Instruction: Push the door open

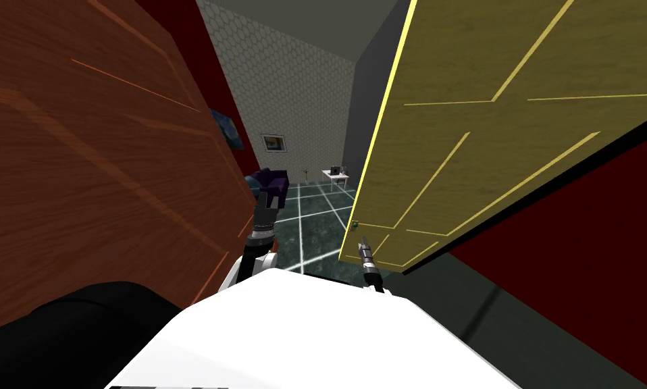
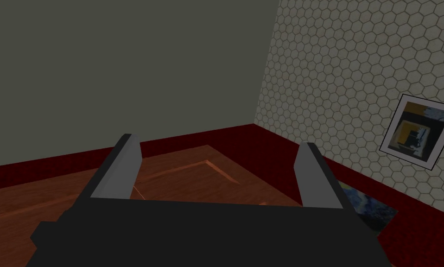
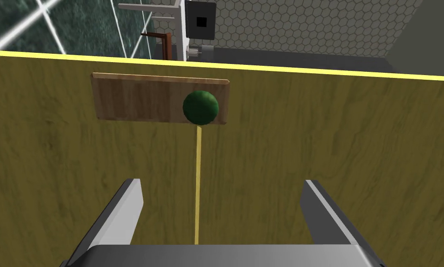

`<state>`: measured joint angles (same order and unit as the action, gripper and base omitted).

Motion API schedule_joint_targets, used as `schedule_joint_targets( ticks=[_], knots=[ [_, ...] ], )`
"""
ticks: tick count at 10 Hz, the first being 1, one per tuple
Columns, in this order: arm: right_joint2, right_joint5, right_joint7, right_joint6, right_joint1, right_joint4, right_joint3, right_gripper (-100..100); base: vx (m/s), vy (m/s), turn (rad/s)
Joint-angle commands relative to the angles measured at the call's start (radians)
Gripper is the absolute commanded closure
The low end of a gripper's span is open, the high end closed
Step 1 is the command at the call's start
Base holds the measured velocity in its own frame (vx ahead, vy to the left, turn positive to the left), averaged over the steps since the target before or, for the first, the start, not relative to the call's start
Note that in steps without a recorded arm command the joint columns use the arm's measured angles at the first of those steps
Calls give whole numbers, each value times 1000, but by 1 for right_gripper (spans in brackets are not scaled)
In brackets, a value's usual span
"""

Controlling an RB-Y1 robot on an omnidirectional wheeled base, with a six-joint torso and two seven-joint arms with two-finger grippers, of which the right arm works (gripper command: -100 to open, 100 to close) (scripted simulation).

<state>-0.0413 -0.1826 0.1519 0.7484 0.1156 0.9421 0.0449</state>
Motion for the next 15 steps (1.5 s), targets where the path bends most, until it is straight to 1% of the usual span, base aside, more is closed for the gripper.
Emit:
schedule_joint_targets(
  ticks=[1, 3, 4, 5, 7, 8, 9, 14, 15],
  knots=[
    [-6, 2, -3, 4, -5, -7, 3, -100, 167, -6, 18],
    [-7, 5, -7, 9, -11, -15, 8, -100, 217, 9, 21],
    [-4, 8, -11, 13, -15, -21, 11, -100, 265, -13, 23],
    [0, 9, -13, 15, -17, -25, 13, -100, 214, 7, 28],
    [16, 12, -18, 21, -23, -34, 17, -100, 200, 12, 19],
    [11, 11, -16, 18, -19, -28, 15, -100, 78, 5, -9],
    [11, 11, -16, 18, -19, -28, 15, 100, -16, 2, 9],
    [11, 11, -16, 18, -19, -28, 15, 100, -13, -1, 2],
    [1, 17, -20, 14, -19, -32, 26, 100, 101, 21, -28]
  ],
)
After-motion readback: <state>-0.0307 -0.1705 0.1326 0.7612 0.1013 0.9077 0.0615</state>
